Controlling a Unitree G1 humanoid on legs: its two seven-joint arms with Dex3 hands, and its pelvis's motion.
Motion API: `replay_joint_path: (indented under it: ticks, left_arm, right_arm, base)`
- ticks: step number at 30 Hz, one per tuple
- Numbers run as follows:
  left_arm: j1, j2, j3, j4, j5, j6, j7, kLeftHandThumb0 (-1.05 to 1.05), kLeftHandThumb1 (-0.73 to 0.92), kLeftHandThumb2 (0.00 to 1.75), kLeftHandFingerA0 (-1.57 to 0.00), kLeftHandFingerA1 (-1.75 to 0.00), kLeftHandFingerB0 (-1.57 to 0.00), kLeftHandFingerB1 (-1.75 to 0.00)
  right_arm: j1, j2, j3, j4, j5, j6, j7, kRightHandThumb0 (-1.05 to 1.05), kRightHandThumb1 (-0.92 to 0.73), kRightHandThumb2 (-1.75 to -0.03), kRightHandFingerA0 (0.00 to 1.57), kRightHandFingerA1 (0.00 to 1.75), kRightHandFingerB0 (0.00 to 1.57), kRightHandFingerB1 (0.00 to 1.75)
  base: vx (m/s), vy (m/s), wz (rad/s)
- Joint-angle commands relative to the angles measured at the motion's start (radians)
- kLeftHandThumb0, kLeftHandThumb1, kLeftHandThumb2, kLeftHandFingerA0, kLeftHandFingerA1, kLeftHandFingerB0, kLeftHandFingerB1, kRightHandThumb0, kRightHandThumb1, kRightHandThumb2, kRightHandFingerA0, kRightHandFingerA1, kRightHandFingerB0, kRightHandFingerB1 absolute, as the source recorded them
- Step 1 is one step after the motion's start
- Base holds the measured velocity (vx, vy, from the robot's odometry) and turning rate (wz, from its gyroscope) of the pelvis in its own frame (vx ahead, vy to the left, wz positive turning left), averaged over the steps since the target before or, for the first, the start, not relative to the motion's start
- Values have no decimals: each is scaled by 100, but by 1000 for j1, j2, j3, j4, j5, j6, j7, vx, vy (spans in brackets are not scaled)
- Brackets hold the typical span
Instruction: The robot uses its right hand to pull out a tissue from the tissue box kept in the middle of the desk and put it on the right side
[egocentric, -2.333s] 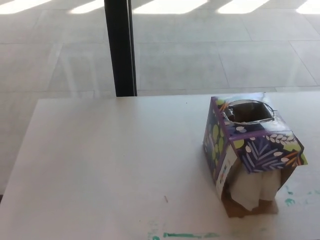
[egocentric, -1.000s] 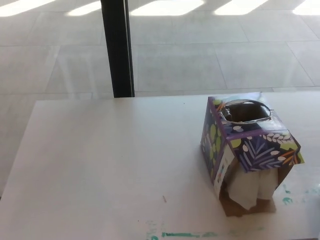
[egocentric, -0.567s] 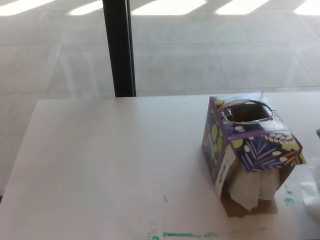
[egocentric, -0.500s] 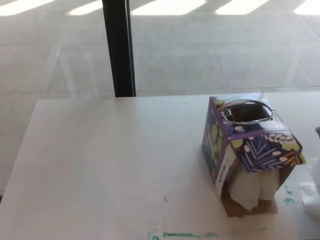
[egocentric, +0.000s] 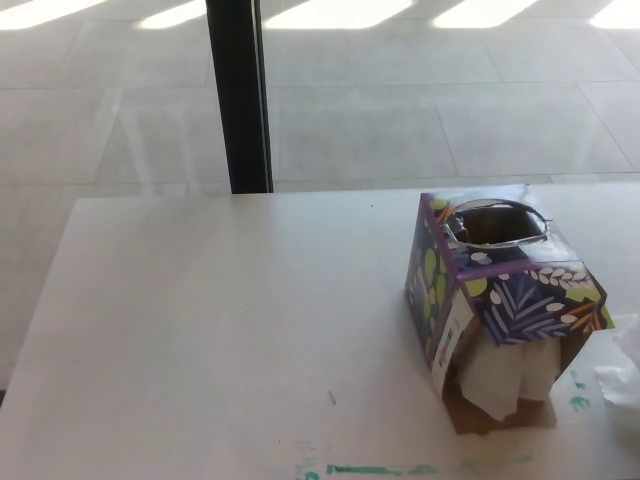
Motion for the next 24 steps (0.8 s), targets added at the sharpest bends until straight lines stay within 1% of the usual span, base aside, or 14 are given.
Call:
replay_joint_path:
  ticks: [1,2,3,4,6,7,8,9,10,11,12,17,23,24]
  left_arm:
    - [6,23,5,2,0,-13,1,-105,40,80,-87,-109,-76,-102]
    - [7,26,3,3,3,-17,1,-105,41,80,-88,-109,-76,-103]
    - [6,27,3,5,5,-22,2,-105,41,80,-89,-109,-76,-103]
    - [9,25,3,0,2,-20,0,-105,39,82,-90,-110,-76,-102]
    - [10,24,4,-3,1,-19,-1,-105,39,82,-90,-110,-76,-102]
    - [14,22,1,-7,4,-23,0,-105,41,80,-88,-110,-77,-105]
    - [10,22,-1,7,8,-30,3,-105,42,79,-88,-109,-78,-103]
    - [7,22,-3,12,10,-29,4,-105,42,79,-87,-110,-75,-101]
    - [7,22,-2,11,9,-29,3,-105,43,77,-87,-110,-77,-102]
    - [7,23,-1,11,8,-29,2,-105,43,77,-87,-110,-77,-102]
    - [8,23,0,5,6,-24,1,-105,41,79,-87,-110,-73,-102]
    - [4,20,-5,11,11,-25,4,-105,42,79,-87,-110,-73,-102]
    - [7,14,-5,4,6,-28,4,-105,43,79,-86,-111,-73,-103]
    - [5,14,-1,7,1,-19,1,-105,42,78,-86,-112,-72,-104]
  right_arm:
    - [43,-89,-179,-90,182,2,100,-81,-51,-78,0,6,2,0]
    - [65,-110,-209,-113,184,-1,97,-69,-56,-79,0,2,0,10]
    - [85,-133,-242,-135,190,0,102,-86,-57,-85,0,7,1,3]
    - [102,-152,-282,-146,209,-2,107,-81,-55,-87,0,14,10,18]
    - [113,-157,-301,-155,216,-3,111,-81,-55,-87,0,14,10,18]
    - [134,-159,-361,-176,252,20,121,-64,-69,-63,5,29,17,26]
    - [221,-165,-479,-221,278,21,68,-62,-65,-59,32,43,32,32]
    - [280,-168,-555,-227,296,-12,30,-63,-68,-61,46,54,35,34]
    - [328,-161,-614,-243,302,-26,9,-66,-58,-94,51,66,30,51]
    - [348,-157,-639,-252,303,-30,2,-66,-58,-94,51,66,30,51]
    - [411,-126,-724,-281,309,-21,-7,-62,-70,-61,62,70,43,47]
    - [685,92,-1100,-387,392,11,-76,-56,-69,-61,67,77,48,48]
    - [883,318,-1274,-228,493,-119,-330,-51,-70,-61,67,81,46,46]
    - [910,358,-1285,-173,511,-159,-390,-51,-68,-60,70,110,47,49]
  base:
    - [0,0,0]
    - [0,0,0]
    - [0,0,0]
    - [0,0,0]
    - [0,0,0]
    - [0,0,0]
    - [0,0,0]
    - [0,0,0]
    - [0,0,0]
    - [0,0,0]
    - [0,0,0]
    - [0,0,0]
    - [0,0,0]
    - [0,0,0]
